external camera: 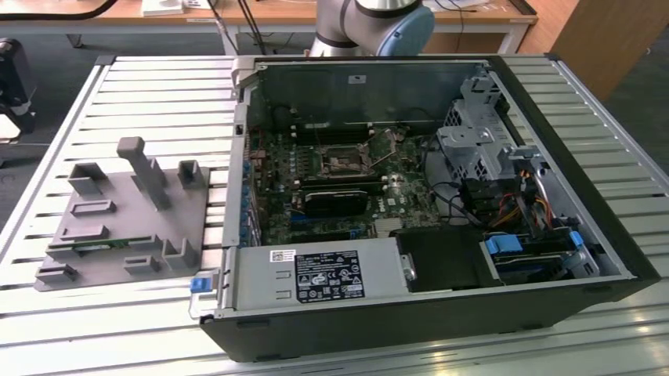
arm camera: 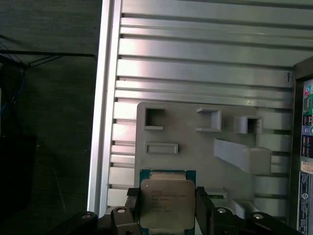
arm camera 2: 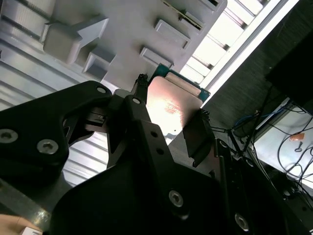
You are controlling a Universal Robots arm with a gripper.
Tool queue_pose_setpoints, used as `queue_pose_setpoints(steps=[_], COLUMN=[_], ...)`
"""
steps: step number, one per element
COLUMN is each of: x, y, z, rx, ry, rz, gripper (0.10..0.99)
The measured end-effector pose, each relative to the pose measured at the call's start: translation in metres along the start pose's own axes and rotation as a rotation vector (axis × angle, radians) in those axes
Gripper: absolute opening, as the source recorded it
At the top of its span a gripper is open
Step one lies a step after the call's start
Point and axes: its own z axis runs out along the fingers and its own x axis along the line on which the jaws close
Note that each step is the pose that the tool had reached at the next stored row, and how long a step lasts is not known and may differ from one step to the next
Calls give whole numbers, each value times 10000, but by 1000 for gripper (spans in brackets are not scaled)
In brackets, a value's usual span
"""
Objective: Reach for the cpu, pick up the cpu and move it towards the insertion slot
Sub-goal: 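Pick up the cpu and move it towards the insertion slot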
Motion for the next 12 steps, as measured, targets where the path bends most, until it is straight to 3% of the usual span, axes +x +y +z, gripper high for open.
queue_pose_setpoints(steps=[12], x=[0], y=[9], z=[-196], rx=[12], ry=[1], rz=[0], gripper=[541])
